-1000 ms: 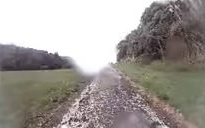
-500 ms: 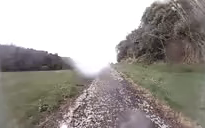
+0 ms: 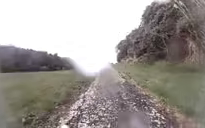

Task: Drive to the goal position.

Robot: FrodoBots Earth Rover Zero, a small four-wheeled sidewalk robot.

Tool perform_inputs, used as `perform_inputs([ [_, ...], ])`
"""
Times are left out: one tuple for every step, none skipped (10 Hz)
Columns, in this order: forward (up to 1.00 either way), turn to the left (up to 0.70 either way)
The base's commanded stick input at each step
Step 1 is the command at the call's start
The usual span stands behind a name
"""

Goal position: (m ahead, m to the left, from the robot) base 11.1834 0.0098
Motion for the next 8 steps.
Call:
perform_inputs([
  [0.70, 0.00],
  [0.70, 0.00],
  [0.70, 0.00],
  [0.70, 0.00],
  [0.70, 0.00],
  [0.70, 0.00],
  [0.70, 0.00],
  [0.70, -0.35],
])
